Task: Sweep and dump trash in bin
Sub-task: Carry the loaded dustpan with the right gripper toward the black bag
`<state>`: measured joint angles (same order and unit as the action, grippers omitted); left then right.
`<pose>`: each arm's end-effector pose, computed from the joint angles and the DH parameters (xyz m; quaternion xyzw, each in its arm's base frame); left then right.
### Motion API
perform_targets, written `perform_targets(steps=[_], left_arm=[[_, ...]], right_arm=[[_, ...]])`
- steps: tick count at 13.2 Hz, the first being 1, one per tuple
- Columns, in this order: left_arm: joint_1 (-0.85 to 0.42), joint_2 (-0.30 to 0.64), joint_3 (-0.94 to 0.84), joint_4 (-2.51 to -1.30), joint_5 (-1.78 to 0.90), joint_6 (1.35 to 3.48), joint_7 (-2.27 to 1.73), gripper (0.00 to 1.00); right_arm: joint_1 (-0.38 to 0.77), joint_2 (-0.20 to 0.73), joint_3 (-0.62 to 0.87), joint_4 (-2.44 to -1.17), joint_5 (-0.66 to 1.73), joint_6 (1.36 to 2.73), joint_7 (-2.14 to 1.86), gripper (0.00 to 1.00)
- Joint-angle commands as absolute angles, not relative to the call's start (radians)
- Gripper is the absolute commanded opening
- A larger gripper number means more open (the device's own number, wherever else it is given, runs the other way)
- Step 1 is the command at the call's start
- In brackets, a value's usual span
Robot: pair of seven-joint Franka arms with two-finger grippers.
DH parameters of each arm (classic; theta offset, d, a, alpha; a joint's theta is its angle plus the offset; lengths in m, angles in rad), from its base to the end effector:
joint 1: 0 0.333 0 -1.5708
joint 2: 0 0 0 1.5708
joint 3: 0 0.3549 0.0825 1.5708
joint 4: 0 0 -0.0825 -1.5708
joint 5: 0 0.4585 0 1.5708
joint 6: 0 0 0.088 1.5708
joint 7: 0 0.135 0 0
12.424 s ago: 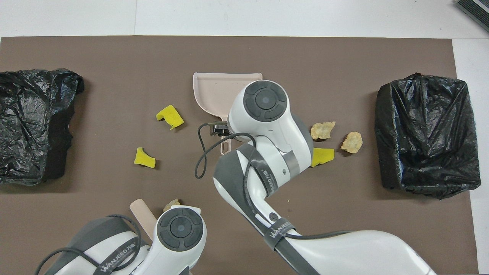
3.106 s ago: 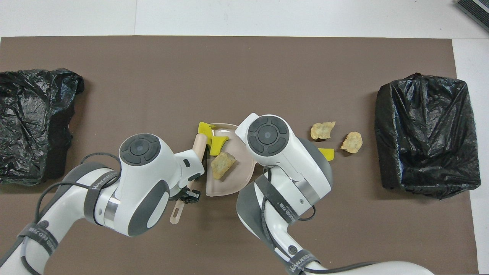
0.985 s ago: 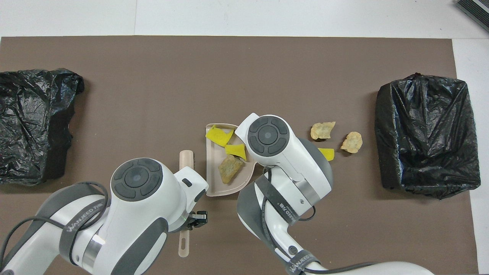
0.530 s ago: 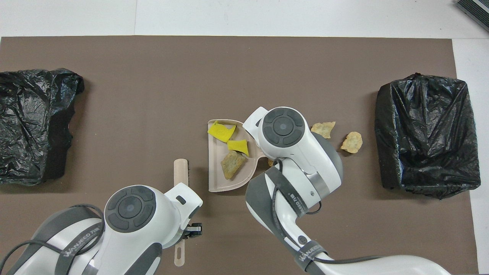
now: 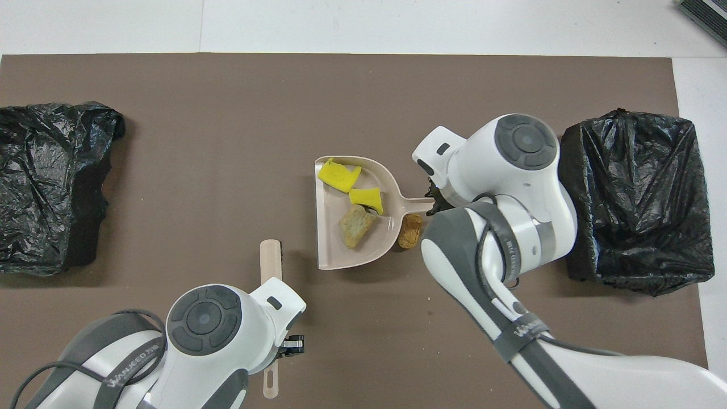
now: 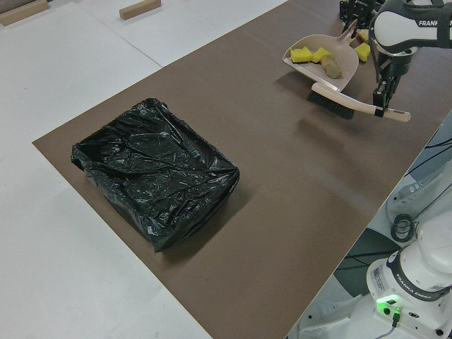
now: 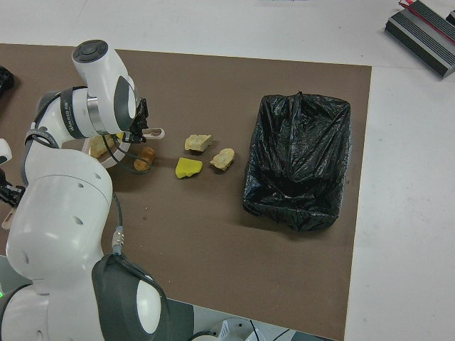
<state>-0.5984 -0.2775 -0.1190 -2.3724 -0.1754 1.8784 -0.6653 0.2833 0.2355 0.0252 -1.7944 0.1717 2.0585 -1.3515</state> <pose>0.3489 -0.3276 0.3880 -0.9920 -0.0136 0.1240 0.0193 0.6660 0.2253 0.3984 -0.7013 -0.7083 -0.0518 0.0616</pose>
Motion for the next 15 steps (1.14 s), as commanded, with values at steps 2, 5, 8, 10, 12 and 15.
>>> perform_targets(steps=[2, 5, 8, 10, 12, 15], left_arm=[[-0.655, -0.31, -0.179, -2.437, -0.158, 1.969, -0.797, 0.0], [-0.741, -0.301, -0.179, -2.462, -0.176, 2.017, -0.828, 0.0], [-0.846, -0.293, -0.179, -2.487, -0.218, 2.092, -0.92, 0.0], [-0.915, -0.269, -0.181, -2.493, -0.236, 2.137, -0.966, 0.0], [-0.933, -0.25, -0.181, -2.499, -0.256, 2.167, -0.986, 0.0], [-0.954, -0.229, -0.181, -2.502, -0.293, 2.186, -0.985, 0.0]], right_arm=[[0.235, 0.212, 0.037, -1.79, 0.206, 2.017, -1.431, 0.0], [0.172, 0.195, 0.037, -1.789, 0.207, 1.965, -1.507, 0.0], [0.088, 0.195, 0.035, -1.776, 0.222, 1.896, -1.638, 0.0], [0.048, 0.195, 0.035, -1.776, 0.222, 1.888, -1.701, 0.0], [0.023, 0.195, 0.035, -1.776, 0.222, 1.888, -1.727, 0.0], [-0.035, 0.199, 0.035, -1.763, 0.222, 1.87, -1.804, 0.0]])
